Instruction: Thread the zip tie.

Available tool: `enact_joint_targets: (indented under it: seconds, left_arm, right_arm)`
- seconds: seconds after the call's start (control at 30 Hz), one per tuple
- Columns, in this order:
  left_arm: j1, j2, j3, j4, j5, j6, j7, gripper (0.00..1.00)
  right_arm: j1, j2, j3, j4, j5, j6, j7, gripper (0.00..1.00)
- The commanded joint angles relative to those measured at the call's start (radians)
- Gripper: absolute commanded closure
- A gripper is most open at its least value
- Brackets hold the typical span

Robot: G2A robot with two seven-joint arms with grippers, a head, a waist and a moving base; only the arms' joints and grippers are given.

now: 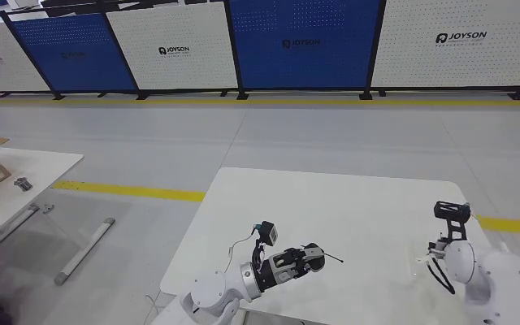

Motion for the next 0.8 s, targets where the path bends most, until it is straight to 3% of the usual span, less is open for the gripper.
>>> enact_joint_targets:
  seconds: [0.0,0.47,0.77]
  left_arm:
    - [0.0,0.0,0.0,0.0,0.0,0.0,0.0,1.0]
    - [0.0,0.0,0.0,0.0,0.0,0.0,0.0,1.0]
    - [0.0,0.0,0.0,0.0,0.0,0.0,0.0,1.0]
  right_arm:
    - [0.027,-0.005,-0.023,0.043,-0.009,0.004,0.01,1.0]
    - [0.098,-0.023,-0.08,0.165,-0.059,0.009,0.06,1.0]
    - [0.135,-0.035,-0.098,0.224,-0.061,0.004,0.062,0.72]
